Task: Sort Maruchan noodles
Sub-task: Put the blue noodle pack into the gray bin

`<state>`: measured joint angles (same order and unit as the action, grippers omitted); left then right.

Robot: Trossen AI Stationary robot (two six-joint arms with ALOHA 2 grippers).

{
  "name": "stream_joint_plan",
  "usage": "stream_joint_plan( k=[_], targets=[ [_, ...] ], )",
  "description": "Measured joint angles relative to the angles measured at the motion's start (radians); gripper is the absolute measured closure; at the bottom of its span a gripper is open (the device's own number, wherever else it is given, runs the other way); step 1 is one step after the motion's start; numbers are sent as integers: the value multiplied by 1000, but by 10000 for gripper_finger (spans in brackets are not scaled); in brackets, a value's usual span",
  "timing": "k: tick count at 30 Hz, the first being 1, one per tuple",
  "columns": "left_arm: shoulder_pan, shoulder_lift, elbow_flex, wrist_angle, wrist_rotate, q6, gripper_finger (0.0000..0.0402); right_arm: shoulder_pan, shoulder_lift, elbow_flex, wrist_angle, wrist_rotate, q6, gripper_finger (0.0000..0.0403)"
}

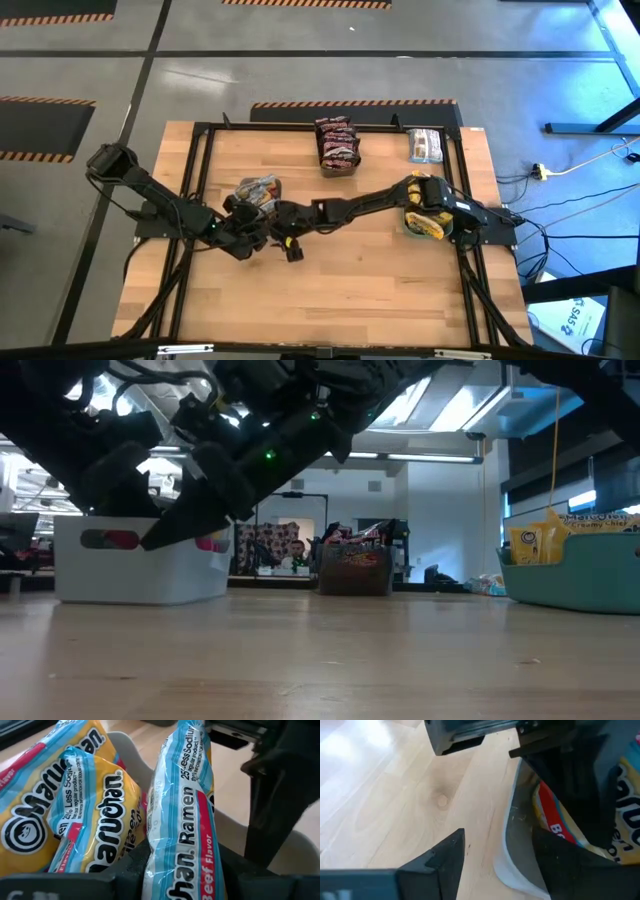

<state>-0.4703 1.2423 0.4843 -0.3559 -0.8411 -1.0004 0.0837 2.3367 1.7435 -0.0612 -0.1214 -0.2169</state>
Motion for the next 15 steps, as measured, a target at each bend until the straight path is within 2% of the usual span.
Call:
stream_joint_plan(
  k=[5,15],
  targets=[
    [22,-1,1,-27,5,87,278,-1,0,0,-11,-17,-6,237],
    [61,-4,7,-34,6,508,278,-2,0,1,-13,-18,-43,353]
  ],
)
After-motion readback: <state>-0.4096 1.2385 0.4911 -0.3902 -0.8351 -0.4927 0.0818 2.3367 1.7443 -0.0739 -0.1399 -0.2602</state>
